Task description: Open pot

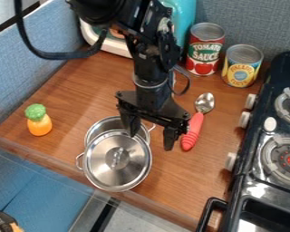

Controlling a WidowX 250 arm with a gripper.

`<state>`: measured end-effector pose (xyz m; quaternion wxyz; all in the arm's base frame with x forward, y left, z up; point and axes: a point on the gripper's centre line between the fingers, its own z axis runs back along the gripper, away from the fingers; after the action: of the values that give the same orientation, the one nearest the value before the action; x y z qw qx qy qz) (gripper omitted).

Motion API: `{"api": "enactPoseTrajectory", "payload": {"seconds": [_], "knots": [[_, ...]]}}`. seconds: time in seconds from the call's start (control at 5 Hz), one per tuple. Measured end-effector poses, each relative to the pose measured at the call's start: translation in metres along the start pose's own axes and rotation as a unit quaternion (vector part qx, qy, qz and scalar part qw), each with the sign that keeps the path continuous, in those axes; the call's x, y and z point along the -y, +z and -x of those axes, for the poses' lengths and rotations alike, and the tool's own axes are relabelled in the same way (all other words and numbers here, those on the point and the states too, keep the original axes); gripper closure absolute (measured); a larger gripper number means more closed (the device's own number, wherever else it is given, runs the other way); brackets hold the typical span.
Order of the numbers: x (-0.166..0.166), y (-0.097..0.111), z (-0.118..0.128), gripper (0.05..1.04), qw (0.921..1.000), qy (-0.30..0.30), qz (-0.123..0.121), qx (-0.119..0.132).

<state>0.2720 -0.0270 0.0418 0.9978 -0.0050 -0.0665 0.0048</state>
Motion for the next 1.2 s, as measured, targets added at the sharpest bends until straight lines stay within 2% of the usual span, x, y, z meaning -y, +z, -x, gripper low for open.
{"api": "enactPoseTrajectory", "payload": {"seconds": [0.2, 0.4, 0.6, 0.8, 1.2], "knots": [[-0.001, -0.007, 0.006, 0.083, 0.9999, 0.000, -0.002, -0.015], [-0.017, -0.005, 0.023, 0.083, 0.9994, 0.028, -0.007, -0.018], [-0.027, 0.002, 0.032, 0.083, 0.9992, 0.039, -0.014, 0.000], [-0.033, 0.000, 0.039, 0.083, 0.9991, 0.035, -0.025, 0.005], [-0.042, -0.028, 0.043, 0.093, 0.9984, 0.028, -0.050, -0.007]]}}
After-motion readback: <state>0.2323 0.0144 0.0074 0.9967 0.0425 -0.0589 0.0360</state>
